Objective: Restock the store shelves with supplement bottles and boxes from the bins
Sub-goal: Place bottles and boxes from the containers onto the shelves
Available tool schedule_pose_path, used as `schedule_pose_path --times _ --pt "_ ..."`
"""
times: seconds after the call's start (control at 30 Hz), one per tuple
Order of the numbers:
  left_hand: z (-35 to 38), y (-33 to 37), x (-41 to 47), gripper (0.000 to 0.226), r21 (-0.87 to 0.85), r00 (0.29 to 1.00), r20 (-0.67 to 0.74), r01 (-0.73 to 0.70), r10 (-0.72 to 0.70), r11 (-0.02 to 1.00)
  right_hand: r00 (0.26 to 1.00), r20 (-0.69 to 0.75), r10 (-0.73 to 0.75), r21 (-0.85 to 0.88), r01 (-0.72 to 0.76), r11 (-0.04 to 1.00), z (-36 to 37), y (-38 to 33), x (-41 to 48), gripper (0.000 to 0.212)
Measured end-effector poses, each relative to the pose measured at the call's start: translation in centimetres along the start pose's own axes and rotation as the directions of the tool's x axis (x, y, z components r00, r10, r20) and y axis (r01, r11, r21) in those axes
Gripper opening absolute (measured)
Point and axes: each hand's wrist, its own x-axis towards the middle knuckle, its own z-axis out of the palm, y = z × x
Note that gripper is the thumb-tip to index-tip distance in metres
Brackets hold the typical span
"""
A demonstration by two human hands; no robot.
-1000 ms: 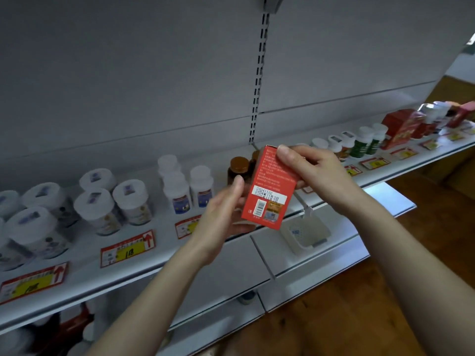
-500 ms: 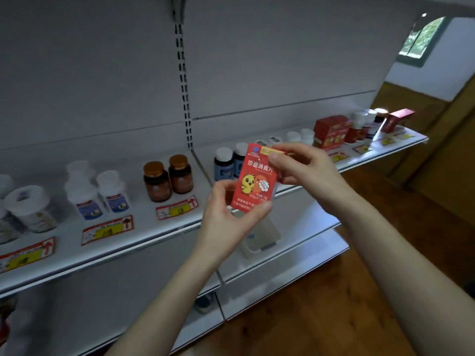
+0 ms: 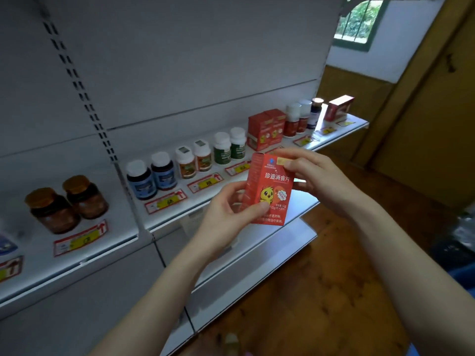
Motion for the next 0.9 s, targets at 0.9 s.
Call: schedule_pose_path --times 0.9 --pt "9.2 -1.0 27.2 0.05 0.197 0.959 -0.129 -0.225 0.253 0.954 0.952 0.081 -0.294 -0.275 0.305 0.912 -16.8 1.3 23.7 0.018"
